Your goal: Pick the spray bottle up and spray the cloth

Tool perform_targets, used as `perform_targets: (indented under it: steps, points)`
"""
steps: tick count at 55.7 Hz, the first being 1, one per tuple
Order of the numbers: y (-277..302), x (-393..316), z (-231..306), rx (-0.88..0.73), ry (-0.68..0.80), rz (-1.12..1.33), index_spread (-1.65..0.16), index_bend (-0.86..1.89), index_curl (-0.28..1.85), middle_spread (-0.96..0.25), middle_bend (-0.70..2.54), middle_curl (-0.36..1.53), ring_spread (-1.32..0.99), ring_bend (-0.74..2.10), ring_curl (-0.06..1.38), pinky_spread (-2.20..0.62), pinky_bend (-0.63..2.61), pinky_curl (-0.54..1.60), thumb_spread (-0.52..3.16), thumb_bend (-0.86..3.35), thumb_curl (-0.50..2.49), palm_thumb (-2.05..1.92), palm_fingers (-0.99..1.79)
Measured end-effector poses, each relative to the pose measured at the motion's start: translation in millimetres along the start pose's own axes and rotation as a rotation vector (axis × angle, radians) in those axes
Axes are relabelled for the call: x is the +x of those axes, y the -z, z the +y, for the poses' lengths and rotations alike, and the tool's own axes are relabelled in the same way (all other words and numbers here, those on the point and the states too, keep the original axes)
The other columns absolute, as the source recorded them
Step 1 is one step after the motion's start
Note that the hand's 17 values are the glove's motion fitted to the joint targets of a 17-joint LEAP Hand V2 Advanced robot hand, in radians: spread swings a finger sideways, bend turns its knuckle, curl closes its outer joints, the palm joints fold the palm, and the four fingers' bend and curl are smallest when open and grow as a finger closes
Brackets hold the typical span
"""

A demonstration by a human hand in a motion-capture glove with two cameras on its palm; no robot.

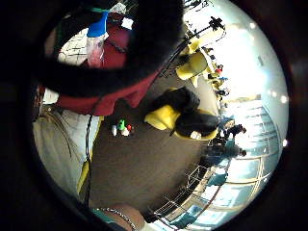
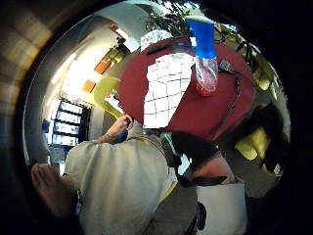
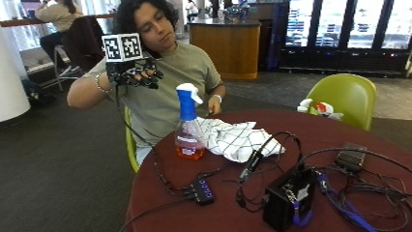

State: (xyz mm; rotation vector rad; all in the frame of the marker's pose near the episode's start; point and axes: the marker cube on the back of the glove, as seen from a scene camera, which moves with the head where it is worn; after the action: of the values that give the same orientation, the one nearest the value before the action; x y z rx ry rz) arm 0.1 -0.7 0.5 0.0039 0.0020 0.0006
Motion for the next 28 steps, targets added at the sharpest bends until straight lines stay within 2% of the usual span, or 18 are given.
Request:
perform_targets:
  steps: [10, 28]
  points:
    - [-3.2, 4.4, -2.4, -0.003, -0.020, 0.014, -0.33, 0.13, 0.13, 0.00, 0.26, 0.16, -0.04, 0.39, 0.17, 0.18, 0.37, 0.19, 0.80, 0.19, 0.16, 0.46, 0.38]
    - [-17.6, 18.5, -11.5, -0.021, -0.074, -0.066, -0.37, 0.13, 0.18, 0.01, 0.26, 0.25, -0.05, 0.40, 0.23, 0.21, 0.38, 0.26, 1.00, 0.06, 0.25, 0.51, 0.34]
